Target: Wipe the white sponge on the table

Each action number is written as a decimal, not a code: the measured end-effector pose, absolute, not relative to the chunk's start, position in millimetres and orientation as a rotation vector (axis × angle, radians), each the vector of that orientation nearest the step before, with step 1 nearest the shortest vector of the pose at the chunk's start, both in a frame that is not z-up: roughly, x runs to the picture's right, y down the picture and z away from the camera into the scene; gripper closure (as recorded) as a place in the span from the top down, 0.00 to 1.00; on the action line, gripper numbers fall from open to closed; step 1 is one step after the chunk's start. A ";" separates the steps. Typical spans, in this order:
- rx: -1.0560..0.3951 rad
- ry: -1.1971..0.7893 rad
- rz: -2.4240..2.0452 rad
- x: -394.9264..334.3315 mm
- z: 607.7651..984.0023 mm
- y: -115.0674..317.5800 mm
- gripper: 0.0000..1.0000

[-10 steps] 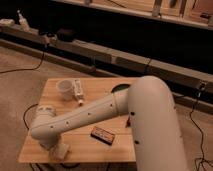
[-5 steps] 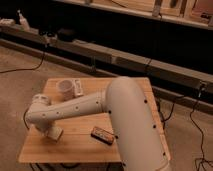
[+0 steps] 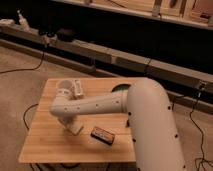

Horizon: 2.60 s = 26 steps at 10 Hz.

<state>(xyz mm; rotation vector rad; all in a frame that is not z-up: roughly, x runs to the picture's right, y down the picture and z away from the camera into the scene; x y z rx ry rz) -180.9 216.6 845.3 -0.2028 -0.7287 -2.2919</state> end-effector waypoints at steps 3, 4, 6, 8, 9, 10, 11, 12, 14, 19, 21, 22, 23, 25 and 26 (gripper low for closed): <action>-0.224 -0.789 -2.312 -168.8 795.4 261.5 0.31; -0.198 -0.821 -2.324 -181.4 781.6 272.1 0.31; -0.112 -0.869 -2.357 -225.1 767.6 278.7 0.31; -0.019 -0.887 -2.399 -271.4 769.6 271.8 0.31; 0.034 -0.891 -2.418 -298.1 780.8 260.9 0.31; 0.061 -0.887 -2.423 -309.0 793.6 249.2 0.31; 0.075 -0.873 -2.424 -311.9 810.0 233.8 0.31; 0.071 -0.863 -2.409 -305.6 825.0 219.1 0.31; -0.017 -0.825 -2.312 -246.8 855.4 193.9 0.31; -0.207 -0.857 -2.269 -163.7 807.3 241.8 0.31; -0.179 -0.921 -2.322 -183.3 772.6 268.5 0.31; -0.133 -0.955 -2.353 -206.7 759.7 277.1 0.31; -0.070 -0.988 -2.386 -237.5 749.2 282.3 0.31; 0.067 -1.012 -2.451 -301.9 746.2 277.2 0.31; 0.118 -1.003 -2.481 -330.1 755.4 267.2 0.31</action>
